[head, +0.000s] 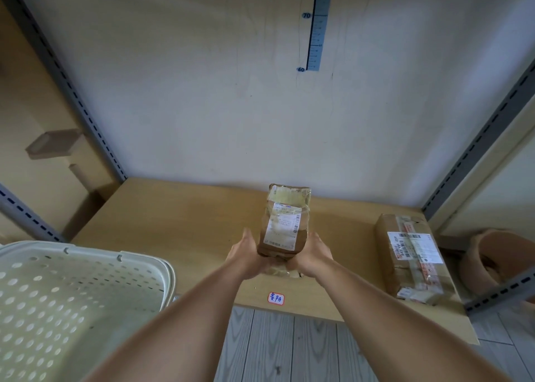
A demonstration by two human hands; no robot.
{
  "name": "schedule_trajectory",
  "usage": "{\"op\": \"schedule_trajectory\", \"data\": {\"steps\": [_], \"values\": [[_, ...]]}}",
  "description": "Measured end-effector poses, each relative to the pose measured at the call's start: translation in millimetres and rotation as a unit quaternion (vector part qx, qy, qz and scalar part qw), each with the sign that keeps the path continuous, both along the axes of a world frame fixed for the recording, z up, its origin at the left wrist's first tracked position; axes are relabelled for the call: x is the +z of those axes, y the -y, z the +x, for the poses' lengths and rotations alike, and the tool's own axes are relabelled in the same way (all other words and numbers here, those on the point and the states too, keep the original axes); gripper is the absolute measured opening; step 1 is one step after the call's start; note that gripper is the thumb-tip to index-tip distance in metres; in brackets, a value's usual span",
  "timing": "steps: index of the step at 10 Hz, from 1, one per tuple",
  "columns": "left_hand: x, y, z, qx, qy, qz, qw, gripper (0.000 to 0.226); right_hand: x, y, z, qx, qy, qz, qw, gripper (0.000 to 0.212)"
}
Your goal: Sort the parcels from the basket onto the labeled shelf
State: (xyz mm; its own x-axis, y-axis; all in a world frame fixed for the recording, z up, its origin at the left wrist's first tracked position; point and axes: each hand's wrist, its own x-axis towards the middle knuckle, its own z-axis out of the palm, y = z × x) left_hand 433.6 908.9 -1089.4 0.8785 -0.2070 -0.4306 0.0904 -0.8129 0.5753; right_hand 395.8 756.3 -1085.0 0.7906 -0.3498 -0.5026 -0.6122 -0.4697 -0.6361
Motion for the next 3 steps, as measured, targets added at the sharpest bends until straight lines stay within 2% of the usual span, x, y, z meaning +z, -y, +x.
{"op": "schedule_trajectory", "data": {"steps": [1, 2, 3], "values": [[14.5, -11.0, -3.9, -0.014, 0.005, 0.03, 0.999, 0.102, 8.8, 3.1, -4.8, 0.024, -0.006, -0.024, 0.999, 0.074], [28.8, -26.5, -11.8, -0.067, 0.043, 0.043, 0.996, 0.1, 26.8, 2.5, -15.3, 0.056, 0.038, -0.058, 0.996, 0.079], [54.6, -35.6, -25.0, -0.101, 0.076, 0.033, 0.991, 0.095, 45.4, 5.0, -25.9, 0.131, 0.099, -0.133, 0.977, 0.092]]}}
